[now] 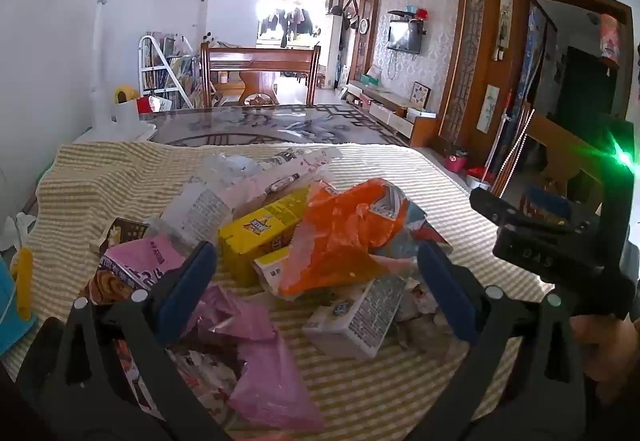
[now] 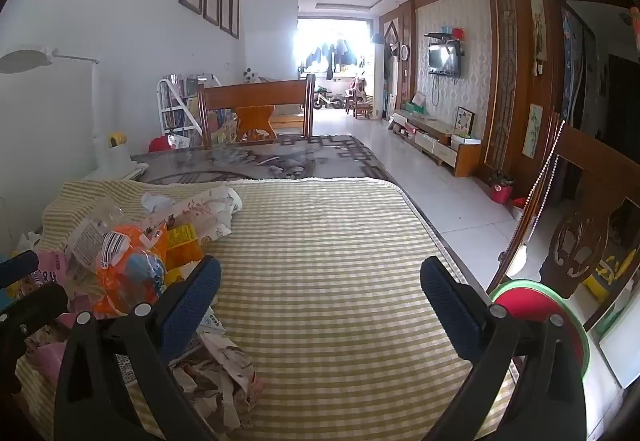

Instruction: Collect trash

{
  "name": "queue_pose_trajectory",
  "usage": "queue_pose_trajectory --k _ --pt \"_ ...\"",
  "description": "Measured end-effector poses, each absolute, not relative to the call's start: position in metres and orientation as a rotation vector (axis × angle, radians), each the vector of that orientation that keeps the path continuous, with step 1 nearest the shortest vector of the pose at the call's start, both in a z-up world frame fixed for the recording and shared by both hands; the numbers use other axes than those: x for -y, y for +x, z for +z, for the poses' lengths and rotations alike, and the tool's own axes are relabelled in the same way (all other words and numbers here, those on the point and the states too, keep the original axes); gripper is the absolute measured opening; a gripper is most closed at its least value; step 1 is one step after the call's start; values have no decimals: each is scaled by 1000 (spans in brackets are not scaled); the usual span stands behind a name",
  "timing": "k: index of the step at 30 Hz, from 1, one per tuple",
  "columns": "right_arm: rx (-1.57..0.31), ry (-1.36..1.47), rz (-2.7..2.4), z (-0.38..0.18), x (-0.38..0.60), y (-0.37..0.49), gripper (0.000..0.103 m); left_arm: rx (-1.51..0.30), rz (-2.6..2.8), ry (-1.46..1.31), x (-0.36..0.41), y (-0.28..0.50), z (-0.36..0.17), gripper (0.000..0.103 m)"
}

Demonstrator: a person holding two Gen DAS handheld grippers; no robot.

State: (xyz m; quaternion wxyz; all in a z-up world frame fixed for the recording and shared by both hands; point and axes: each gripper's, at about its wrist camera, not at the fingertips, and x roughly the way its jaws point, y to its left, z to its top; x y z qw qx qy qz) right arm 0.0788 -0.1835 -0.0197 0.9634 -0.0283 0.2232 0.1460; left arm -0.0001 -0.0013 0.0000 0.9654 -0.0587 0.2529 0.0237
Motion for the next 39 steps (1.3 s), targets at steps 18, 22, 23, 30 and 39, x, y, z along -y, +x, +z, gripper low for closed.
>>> queue_pose_trajectory --k 18,22,23,30,39 --pt "-467 -44 293 -26 188 81 96 -519 46 -114 0 1 -1 98" --pt "-477 -32 291 -23 187 86 96 -521 46 -114 1 1 -1 98" --pt "-479 -30 291 -24 187 86 96 -521 46 -114 0 2 -1 98" --pt "-492 -23 291 -24 188 88 96 -523 47 -114 1 2 -1 98" --pt "-492 -21 291 -24 189 88 96 -526 48 -115 2 0 -4 98"
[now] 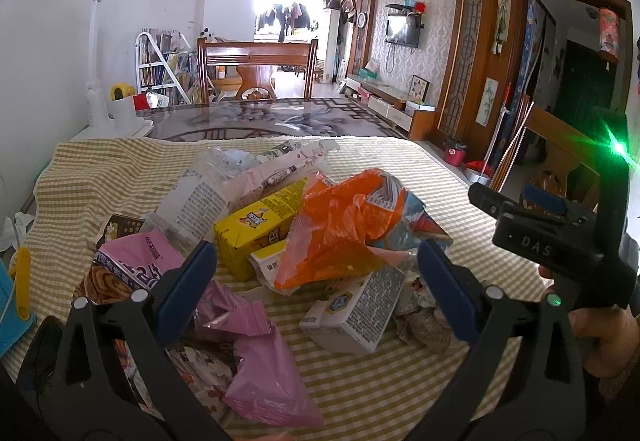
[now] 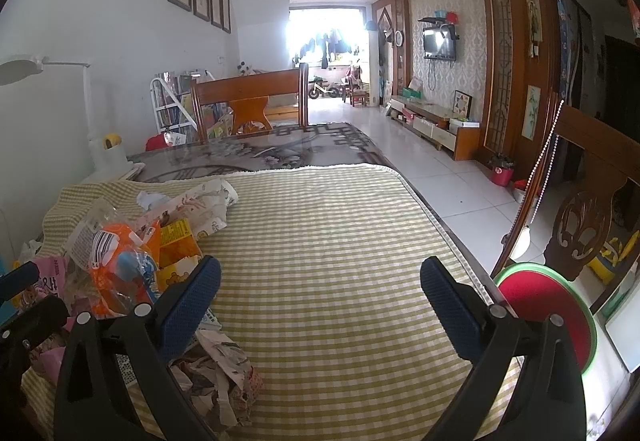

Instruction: Collect trash

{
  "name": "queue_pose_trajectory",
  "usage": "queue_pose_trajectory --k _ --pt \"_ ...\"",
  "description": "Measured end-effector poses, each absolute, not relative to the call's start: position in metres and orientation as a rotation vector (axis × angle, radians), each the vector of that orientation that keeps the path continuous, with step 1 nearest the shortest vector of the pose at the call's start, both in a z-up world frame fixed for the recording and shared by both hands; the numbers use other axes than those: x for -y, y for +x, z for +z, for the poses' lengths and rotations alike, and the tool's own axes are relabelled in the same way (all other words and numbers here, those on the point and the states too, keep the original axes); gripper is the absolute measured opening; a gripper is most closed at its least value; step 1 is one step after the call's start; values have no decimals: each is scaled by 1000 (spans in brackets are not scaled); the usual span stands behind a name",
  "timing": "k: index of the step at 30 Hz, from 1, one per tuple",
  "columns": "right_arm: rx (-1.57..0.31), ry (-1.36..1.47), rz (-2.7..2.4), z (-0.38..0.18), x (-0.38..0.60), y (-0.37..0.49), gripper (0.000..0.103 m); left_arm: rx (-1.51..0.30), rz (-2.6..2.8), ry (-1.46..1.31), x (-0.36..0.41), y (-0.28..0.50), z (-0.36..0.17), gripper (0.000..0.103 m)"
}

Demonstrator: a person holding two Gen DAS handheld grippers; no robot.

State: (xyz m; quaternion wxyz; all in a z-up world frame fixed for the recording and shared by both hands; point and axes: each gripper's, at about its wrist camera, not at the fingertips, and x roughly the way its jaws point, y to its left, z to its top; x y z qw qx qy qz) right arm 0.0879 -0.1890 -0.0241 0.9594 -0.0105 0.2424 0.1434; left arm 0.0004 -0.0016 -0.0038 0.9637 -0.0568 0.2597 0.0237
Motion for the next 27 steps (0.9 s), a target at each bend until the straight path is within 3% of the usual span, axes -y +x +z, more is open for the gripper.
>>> queue_pose_trajectory --k 27 --pt "-493 -23 290 -25 189 89 96 -530 47 -115 4 1 -9 98"
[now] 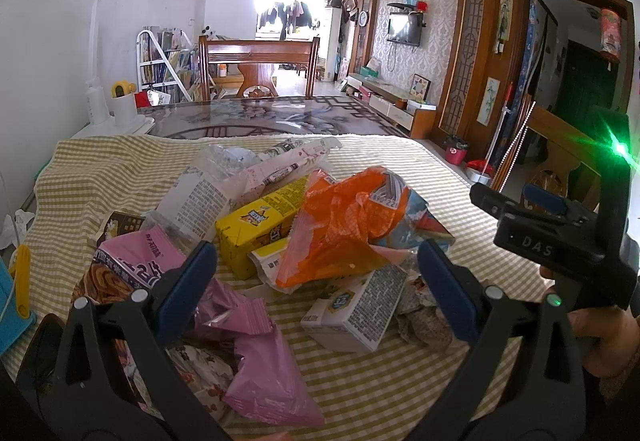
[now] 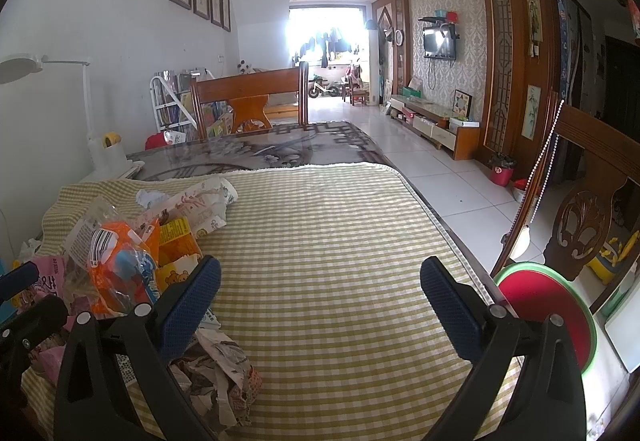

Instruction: Collect trash

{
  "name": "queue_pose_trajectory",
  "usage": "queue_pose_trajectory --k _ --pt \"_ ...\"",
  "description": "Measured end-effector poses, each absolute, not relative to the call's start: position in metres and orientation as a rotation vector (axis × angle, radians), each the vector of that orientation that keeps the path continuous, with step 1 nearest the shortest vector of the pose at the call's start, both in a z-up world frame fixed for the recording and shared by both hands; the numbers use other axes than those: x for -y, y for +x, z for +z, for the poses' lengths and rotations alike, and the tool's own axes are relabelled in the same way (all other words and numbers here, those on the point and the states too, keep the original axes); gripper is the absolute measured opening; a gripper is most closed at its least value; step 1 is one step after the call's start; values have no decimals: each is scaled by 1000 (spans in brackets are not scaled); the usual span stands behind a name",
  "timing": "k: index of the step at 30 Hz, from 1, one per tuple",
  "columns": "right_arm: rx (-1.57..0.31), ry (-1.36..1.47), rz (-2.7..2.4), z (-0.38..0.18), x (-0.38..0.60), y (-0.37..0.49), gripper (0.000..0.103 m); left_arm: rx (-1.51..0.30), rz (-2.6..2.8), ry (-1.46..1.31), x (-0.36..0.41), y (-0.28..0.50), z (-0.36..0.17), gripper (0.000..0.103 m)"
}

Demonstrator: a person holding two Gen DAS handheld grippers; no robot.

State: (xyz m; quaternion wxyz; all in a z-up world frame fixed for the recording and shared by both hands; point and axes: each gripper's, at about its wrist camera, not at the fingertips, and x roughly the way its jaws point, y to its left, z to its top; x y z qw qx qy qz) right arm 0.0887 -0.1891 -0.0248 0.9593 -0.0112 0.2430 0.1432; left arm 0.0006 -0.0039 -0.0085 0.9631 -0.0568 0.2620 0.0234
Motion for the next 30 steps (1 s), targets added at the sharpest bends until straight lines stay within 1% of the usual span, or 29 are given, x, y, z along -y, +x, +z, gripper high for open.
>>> queue_pose_trajectory --k 5,7,9,30 --pt "-497 -25 290 -25 190 89 96 -534 50 -117 2 0 -15 98" --pt "-495 -24 290 -26 190 88 96 -538 50 -120 0 1 -31 98" --pt "-497 -24 290 -26 190 89 96 -538 50 -122 -1 0 -32 98" --pt "-501 -26 291 -28 190 88 96 -541 46 -120 -4 -2 -24 98"
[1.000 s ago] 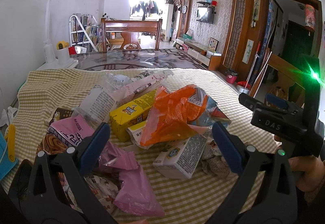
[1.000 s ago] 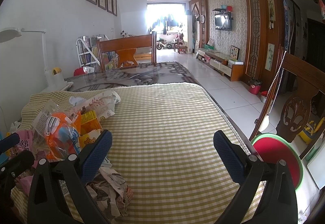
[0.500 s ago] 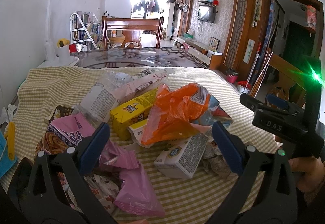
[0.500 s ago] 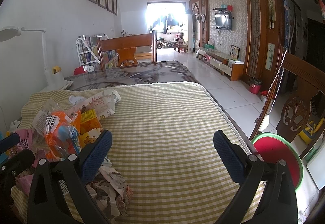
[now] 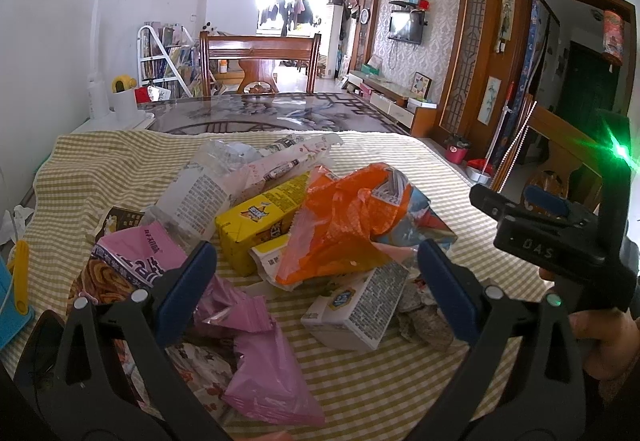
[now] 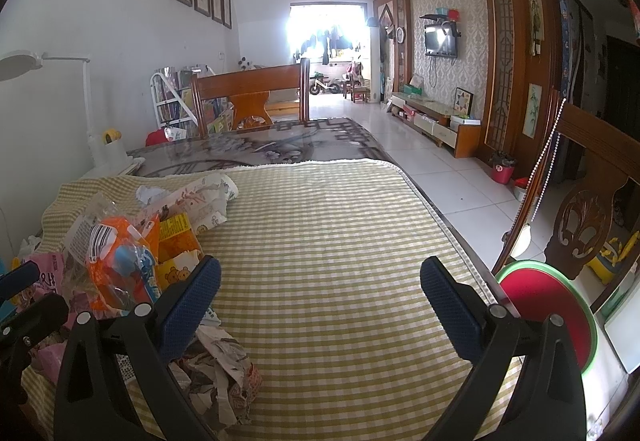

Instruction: Collect trash

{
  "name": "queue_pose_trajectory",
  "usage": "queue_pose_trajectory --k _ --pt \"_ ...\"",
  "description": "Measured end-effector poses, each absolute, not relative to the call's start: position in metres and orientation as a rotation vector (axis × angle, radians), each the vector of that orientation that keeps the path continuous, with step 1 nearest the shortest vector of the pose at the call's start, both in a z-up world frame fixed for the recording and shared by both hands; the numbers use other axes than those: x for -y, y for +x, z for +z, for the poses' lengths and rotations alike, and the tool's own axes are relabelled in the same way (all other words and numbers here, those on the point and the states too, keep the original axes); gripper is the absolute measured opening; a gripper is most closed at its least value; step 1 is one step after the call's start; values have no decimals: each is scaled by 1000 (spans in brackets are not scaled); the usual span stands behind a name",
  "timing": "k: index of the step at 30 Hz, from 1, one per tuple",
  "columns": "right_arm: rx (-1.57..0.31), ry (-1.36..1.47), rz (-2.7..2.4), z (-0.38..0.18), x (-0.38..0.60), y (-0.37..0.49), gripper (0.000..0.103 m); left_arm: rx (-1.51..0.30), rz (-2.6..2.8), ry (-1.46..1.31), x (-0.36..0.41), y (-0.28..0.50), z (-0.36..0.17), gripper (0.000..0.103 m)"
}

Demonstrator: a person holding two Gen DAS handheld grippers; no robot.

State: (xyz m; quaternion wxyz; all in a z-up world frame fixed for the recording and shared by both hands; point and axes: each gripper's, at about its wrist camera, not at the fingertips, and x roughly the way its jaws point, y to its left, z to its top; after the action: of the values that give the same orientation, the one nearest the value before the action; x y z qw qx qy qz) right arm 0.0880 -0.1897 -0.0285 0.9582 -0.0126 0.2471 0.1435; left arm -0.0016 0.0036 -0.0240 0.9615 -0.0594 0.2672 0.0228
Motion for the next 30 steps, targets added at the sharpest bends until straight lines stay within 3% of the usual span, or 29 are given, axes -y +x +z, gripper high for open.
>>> queue_pose_trajectory --k 9,14,22,30 --pt "-504 -11 290 -26 191 89 96 -428 58 -82 5 -27 13 98" --pt "-515 16 292 -25 195 90 96 -437 151 -138 -36 -47 22 98" --pt "-543 39 309 -26 195 93 96 -587 292 -471 -117 -55 -2 97" --pt "-567 54 327 -28 193 95 96 -838 218 -298 -119 -6 -3 98"
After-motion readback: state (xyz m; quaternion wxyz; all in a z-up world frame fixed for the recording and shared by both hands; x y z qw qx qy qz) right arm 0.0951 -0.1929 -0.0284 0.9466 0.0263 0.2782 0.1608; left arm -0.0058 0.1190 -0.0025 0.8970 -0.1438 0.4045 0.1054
